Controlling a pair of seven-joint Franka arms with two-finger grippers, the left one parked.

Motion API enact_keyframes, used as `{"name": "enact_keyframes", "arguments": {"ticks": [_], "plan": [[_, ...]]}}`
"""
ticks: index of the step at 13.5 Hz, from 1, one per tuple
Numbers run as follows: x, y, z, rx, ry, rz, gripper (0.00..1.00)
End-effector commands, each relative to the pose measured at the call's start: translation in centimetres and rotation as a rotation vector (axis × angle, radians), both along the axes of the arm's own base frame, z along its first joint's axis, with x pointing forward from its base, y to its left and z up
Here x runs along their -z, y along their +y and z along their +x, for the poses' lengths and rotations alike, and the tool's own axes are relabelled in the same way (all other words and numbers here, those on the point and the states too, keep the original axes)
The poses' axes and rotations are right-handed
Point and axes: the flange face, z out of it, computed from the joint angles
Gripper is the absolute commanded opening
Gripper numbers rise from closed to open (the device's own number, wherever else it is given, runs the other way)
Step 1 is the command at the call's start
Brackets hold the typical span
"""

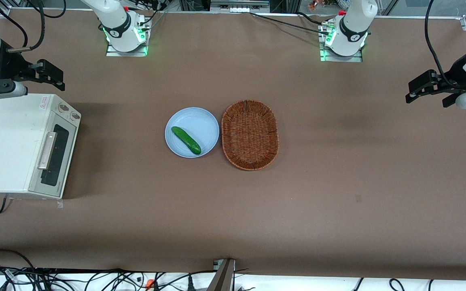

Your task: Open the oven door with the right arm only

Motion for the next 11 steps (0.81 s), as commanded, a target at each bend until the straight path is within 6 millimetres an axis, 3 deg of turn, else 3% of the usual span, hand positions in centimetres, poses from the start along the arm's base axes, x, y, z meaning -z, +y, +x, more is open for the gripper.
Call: {"name": "enact_keyframes", "arguments": {"ticks": [1,11], "plan": [[-0.52,-0.20,-0.33,-0.013,0.008,-0.009,1.00],[-0.54,-0.15,-0.46,-0.015,0.014,-0.011,1.00]]}}
